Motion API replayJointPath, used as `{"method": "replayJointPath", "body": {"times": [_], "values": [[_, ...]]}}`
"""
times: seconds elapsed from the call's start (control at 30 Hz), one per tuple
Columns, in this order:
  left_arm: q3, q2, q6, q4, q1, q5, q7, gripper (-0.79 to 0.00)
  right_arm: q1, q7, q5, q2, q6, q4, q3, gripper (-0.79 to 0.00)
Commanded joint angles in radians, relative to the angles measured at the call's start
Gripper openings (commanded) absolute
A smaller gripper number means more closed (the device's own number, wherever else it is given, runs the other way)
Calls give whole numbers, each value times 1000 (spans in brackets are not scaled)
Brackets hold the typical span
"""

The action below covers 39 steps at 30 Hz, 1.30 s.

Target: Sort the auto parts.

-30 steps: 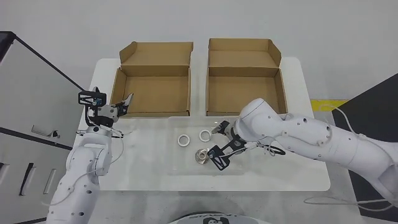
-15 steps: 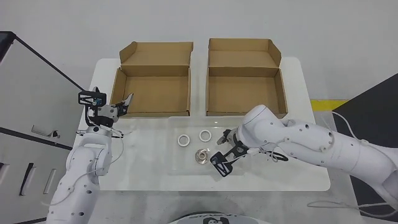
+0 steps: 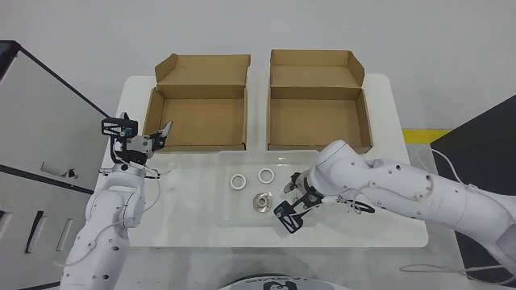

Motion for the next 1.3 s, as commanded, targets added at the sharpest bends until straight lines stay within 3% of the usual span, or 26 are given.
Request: {"method": "replayJointPath", "body": {"times": [0.0,0.37,1.0,1.17,1.27], "values": [[0,0,0,0,0,0,0,0,-2,0,2,-2,0,3,0,-323],[0,0,0,0,0,0,0,0,-14,0,7,-13,0,30,0,-329],[0,0,0,0,0,0,0,0,-29,0,11,-28,0,69,0,-409],[0,0,0,0,0,0,0,0,-24,0,22,-38,0,80,0,-453],[0,0,0,0,0,0,0,0,-20,0,27,-44,0,89,0,-548]]}}
